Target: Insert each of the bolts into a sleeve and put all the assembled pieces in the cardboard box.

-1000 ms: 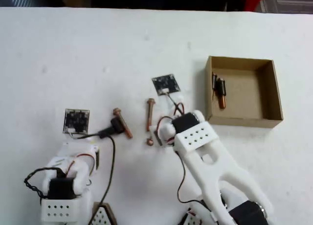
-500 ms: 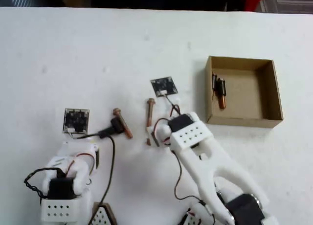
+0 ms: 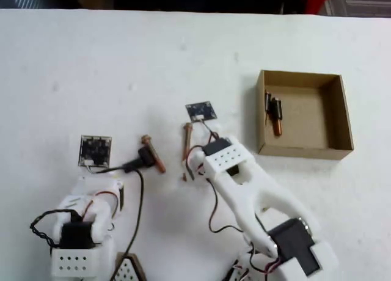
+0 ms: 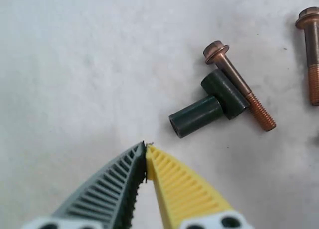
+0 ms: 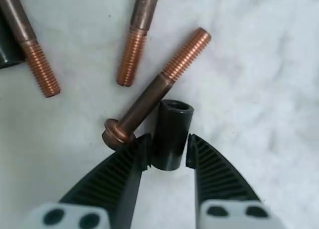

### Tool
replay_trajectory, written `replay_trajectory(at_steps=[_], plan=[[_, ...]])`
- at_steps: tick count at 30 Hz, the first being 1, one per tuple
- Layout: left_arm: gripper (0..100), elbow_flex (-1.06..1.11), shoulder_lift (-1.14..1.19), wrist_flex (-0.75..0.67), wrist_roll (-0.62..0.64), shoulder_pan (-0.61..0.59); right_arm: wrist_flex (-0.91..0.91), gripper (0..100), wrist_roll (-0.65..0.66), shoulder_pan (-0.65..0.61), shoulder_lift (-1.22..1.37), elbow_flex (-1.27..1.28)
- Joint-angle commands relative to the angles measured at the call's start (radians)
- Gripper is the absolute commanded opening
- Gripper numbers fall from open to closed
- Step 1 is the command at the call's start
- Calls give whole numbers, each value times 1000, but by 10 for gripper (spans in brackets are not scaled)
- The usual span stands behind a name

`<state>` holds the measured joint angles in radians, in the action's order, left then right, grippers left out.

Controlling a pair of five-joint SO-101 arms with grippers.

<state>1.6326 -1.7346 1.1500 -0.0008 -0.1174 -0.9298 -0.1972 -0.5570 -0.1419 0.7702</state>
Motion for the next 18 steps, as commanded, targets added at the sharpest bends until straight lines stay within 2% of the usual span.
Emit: replay_trajectory(at_steps=[1, 9, 11, 15, 18], plan=[[24, -12, -10, -25, -11, -8, 12, 102, -2, 35, 18, -49], [24, -12, -10, -25, -11, -8, 7, 99, 0, 56, 150, -124], [24, -11, -10, -25, -11, -8, 8, 72, 2, 56, 168, -135], [24, -11, -10, -25, -11, -8, 7, 22, 110, 56, 168, -161], [24, -11, -10, -25, -11, -8, 7, 17, 127, 58, 168, -167]])
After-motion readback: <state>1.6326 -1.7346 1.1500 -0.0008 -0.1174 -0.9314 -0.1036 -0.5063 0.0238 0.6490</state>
